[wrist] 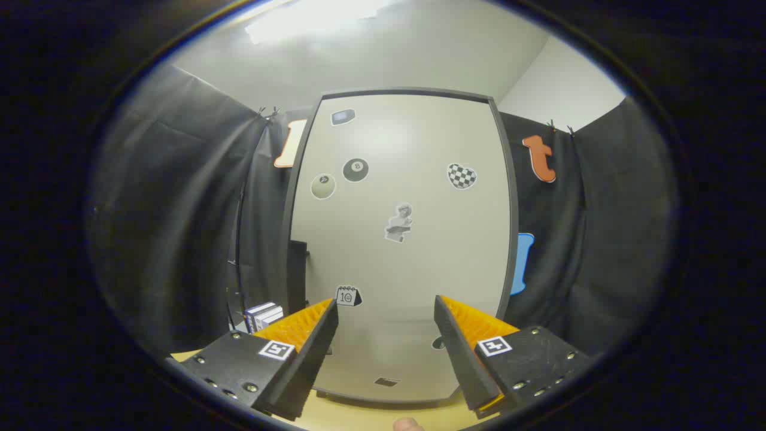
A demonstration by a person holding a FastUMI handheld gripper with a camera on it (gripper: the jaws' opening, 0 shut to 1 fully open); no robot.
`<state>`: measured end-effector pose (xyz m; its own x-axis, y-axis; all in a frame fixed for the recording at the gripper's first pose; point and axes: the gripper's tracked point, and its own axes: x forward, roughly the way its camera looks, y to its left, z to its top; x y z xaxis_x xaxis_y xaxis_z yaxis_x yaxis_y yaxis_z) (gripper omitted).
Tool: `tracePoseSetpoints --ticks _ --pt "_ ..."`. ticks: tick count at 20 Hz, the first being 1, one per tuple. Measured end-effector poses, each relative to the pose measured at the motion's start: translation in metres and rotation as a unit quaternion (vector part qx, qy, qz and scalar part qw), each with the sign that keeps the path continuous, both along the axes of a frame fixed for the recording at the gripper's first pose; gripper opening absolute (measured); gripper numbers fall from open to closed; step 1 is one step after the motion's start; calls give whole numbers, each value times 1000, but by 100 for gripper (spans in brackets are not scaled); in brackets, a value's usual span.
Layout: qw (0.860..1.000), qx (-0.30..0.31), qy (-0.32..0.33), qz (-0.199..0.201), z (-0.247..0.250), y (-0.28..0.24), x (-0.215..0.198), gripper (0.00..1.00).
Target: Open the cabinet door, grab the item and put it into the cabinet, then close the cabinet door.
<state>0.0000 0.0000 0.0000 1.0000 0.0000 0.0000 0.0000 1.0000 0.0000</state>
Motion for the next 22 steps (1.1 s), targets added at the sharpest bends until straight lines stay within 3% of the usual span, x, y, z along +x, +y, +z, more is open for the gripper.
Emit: tracePoseSetpoints --ticks 22 --pt "1000 8 1 23 25 56 3 95"
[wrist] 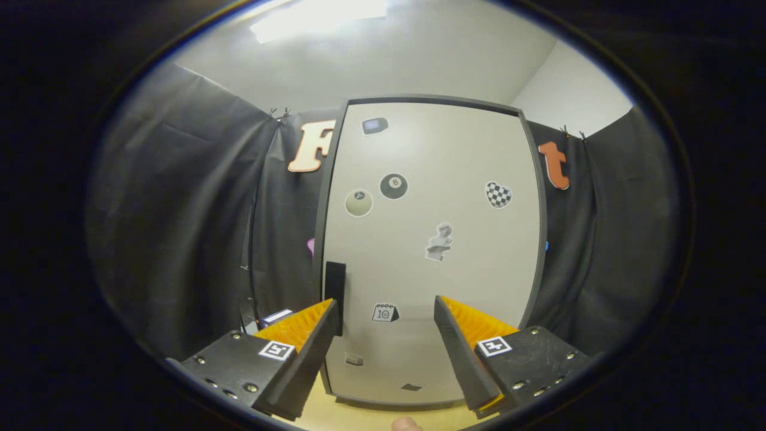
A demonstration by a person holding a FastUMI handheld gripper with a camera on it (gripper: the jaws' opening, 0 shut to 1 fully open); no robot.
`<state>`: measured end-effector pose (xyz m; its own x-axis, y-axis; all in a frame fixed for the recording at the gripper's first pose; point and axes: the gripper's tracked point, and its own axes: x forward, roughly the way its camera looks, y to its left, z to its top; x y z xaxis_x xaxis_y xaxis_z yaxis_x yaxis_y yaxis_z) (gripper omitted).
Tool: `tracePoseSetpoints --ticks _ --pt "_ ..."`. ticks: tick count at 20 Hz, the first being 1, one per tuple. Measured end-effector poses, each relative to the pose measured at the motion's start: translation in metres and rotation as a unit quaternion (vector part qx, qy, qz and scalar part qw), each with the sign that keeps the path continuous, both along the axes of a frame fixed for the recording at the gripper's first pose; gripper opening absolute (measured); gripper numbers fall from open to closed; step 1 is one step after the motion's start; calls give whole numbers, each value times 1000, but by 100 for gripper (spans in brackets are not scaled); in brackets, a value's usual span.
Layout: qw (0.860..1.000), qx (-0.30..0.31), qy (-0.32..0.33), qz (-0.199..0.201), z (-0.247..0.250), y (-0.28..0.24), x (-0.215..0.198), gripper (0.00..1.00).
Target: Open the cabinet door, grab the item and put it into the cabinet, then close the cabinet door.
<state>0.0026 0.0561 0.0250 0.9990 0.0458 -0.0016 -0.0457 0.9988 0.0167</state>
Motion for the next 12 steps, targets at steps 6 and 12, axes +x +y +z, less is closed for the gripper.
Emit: tracePoseSetpoints --ticks 6,12 --pt "1000 -3 15 14 -12 23 19 95" --pt "999 -19 25 23 -29 47 50 95"
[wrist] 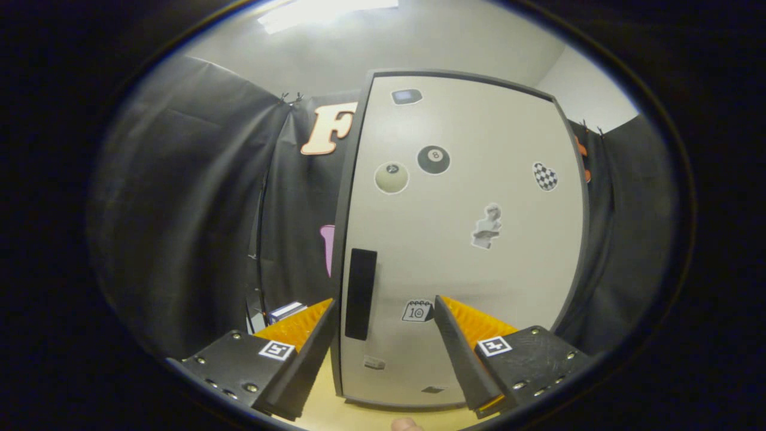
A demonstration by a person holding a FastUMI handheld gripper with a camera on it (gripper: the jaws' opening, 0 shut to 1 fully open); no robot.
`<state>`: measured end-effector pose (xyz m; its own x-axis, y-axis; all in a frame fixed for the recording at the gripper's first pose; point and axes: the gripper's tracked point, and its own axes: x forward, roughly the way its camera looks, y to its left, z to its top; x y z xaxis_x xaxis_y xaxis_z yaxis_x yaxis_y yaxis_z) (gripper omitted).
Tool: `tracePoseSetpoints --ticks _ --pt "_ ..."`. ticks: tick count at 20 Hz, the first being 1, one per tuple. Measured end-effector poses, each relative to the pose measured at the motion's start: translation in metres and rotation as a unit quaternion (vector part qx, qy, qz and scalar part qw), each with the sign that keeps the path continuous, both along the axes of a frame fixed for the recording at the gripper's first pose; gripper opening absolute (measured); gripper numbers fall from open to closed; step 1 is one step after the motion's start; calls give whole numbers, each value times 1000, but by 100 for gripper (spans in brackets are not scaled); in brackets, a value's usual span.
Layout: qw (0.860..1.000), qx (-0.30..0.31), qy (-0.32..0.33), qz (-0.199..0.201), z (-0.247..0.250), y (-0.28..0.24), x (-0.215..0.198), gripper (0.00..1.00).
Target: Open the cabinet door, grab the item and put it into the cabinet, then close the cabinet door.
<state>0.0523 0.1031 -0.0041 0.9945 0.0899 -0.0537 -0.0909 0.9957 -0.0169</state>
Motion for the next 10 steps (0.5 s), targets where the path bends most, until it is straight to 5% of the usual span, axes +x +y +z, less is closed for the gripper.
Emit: tracePoseSetpoints --ticks 10 --pt "1000 11 23 -1 -29 28 59 96"
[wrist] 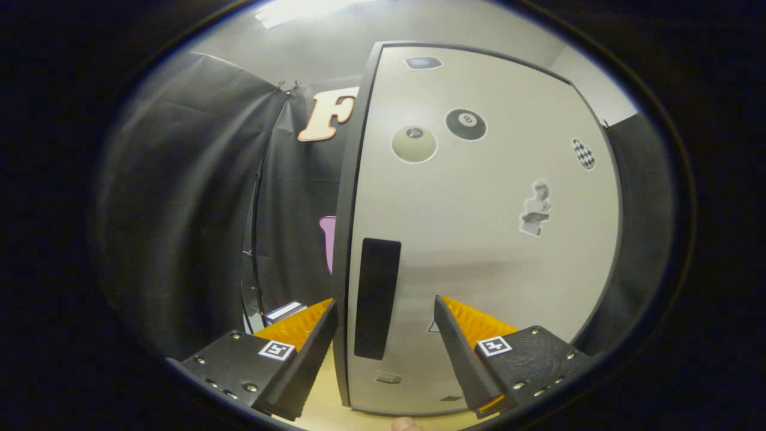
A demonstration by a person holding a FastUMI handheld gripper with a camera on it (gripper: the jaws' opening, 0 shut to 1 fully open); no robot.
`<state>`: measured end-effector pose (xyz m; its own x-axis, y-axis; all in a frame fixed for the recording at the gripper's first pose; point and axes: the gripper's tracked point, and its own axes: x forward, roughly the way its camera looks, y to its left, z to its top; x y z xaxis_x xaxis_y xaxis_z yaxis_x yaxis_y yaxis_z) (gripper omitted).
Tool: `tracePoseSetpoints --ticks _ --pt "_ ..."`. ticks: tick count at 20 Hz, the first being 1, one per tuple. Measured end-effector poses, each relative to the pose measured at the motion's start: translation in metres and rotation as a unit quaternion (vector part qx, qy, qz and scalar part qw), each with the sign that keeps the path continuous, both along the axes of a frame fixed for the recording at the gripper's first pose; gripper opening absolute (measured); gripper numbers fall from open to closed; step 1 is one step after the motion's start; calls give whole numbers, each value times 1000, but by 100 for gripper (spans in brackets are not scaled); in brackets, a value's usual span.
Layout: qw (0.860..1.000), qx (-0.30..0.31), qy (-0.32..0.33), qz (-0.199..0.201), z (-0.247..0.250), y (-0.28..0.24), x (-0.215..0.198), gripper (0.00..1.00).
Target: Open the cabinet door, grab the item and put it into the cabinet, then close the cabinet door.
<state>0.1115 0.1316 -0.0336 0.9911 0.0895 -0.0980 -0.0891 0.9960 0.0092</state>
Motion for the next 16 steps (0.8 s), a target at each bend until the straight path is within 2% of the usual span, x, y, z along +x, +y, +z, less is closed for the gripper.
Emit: tracePoseSetpoints --ticks 3,7,11,16 --pt "1000 7 5 -8 -7 1 12 95" --pt "1000 -21 -5 -12 -7 3 11 95" --pt "1000 0 2 -17 -6 4 11 95" --pt "999 32 19 14 -9 31 9 95"
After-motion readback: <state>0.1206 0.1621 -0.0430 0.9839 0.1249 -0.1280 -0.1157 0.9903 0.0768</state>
